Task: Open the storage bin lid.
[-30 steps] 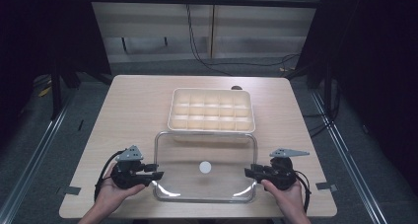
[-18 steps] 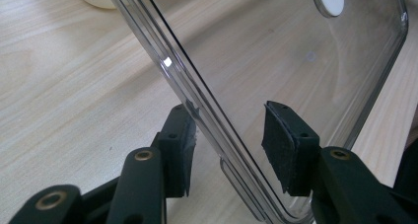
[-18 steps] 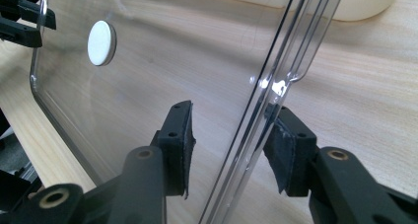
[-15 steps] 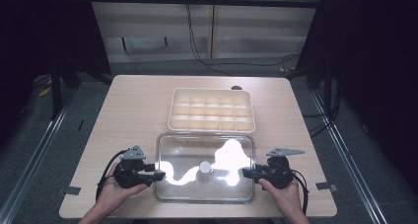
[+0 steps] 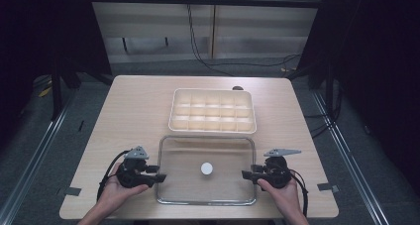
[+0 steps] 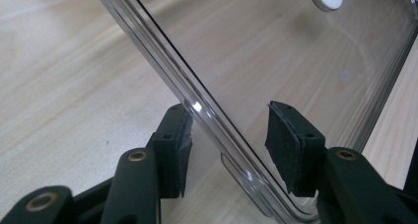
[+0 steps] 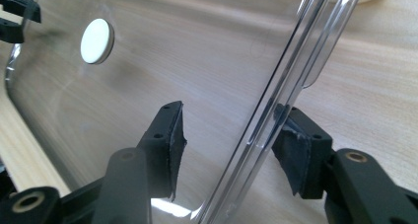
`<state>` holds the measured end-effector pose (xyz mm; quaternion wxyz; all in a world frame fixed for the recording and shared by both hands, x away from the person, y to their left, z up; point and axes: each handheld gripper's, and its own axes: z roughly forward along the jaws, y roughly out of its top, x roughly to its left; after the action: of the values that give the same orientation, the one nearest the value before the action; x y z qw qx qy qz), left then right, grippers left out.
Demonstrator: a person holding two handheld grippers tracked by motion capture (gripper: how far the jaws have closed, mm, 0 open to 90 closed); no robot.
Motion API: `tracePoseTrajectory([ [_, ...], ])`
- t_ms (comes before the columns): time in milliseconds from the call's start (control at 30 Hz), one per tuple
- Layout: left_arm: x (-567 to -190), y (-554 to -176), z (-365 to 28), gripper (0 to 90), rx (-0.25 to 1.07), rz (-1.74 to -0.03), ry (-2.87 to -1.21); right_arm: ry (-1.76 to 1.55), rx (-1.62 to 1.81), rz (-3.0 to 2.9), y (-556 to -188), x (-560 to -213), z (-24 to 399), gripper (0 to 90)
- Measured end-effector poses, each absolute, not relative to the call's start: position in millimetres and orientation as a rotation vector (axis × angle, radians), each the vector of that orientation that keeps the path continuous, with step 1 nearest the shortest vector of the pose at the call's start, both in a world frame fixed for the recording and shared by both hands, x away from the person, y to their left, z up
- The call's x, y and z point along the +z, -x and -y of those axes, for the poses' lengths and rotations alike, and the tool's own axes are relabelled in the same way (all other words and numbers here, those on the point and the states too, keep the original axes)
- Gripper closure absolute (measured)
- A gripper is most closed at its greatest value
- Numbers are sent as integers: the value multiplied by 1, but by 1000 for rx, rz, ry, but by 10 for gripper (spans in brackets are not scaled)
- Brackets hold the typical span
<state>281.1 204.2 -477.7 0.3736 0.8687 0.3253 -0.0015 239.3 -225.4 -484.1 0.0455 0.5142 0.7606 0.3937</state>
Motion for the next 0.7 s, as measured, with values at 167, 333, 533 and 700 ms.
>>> tracePoseTrajectory([
  [167, -480, -282, -204, 525, 8, -836, -2244, -1581, 1161, -2328, -239, -488, 225, 443],
  [333, -483, -286, -203, 523, -20, -842, -2235, -1590, 1128, -2323, -240, -489, 225, 422],
  [533, -485, -286, -201, 507, -22, -858, -2243, -1594, 1094, -2338, -241, -492, 220, 372],
  [700, -485, -286, -199, 483, -4, -846, -2251, -1577, 1089, -2328, -241, -493, 219, 346],
])
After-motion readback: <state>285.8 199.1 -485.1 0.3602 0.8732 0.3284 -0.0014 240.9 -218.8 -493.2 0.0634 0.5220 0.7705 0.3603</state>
